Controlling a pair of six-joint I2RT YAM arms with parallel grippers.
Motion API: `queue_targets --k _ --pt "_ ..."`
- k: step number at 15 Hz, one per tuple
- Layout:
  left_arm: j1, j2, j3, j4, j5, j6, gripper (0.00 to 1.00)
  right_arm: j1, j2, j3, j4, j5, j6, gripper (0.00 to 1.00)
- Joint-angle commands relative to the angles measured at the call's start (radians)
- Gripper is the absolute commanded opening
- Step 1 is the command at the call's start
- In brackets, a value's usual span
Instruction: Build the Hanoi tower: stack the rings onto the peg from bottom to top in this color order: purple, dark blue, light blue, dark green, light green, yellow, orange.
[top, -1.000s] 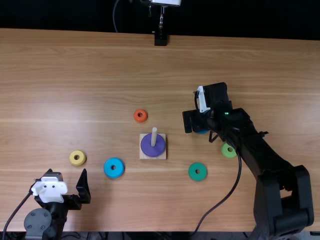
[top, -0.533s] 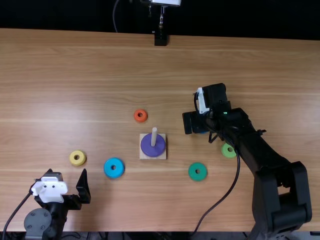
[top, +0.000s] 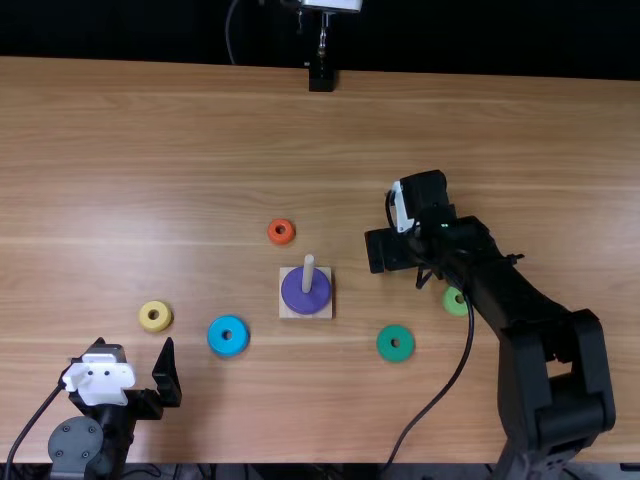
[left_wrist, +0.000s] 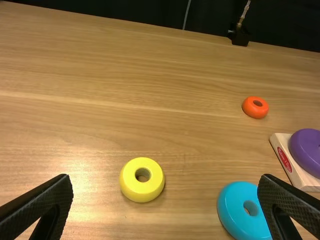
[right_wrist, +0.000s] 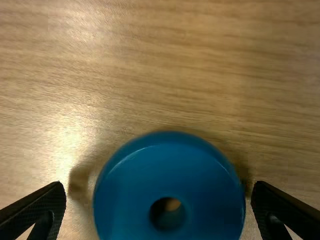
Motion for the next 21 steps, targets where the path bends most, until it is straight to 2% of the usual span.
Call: queue_targets --k 1,3,4,5,7,8,10,14,16,18,21 --pt "0.007 -0.012 -0.113 -0.084 0.010 0.010 1.00 -0.013 0.018 0.020 0.002 0.016 0.007 1.00" --pt "0.007 -0.012 -0.113 -0.084 0.010 0.010 1.00 -0.013 0.023 0.020 0.000 0.016 0.013 1.00" --pt "0.007 -0.012 -0.113 -0.084 0.010 0.010 1.00 -0.013 0.023 0.020 0.002 0.016 0.014 0.85" --pt "0.007 -0.012 -0.113 -0.084 0.010 0.010 1.00 -0.013 0.023 0.020 0.004 0.015 0.011 0.51" --pt "0.007 -0.012 -0.113 -0.084 0.010 0.010 1.00 -0.013 0.023 0.012 0.006 0.015 0.007 0.09" --pt "0.007 -0.012 -0.113 -0.084 0.010 0.010 1.00 -0.013 0.023 0.011 0.008 0.013 0.007 0.00" --pt "0.007 -0.012 -0.113 -0.084 0.010 0.010 1.00 -0.011 0.015 0.014 0.002 0.009 0.014 0.00" --pt "0.007 -0.012 -0.113 -0.084 0.010 0.010 1.00 -0.008 -0.046 0.051 -0.009 0.009 0.000 0.00" --pt "0.007 -0.012 -0.113 -0.084 0.010 0.010 1.00 0.000 -0.143 0.083 -0.154 0.004 -0.002 0.00" --pt "0.007 -0.012 -0.113 -0.084 0.010 0.010 1.00 0.009 -0.186 0.138 -0.283 0.002 -0.019 0.00" --pt "0.007 -0.012 -0.113 -0.084 0.010 0.010 1.00 0.072 -0.280 0.175 -0.359 0.002 -0.024 0.00"
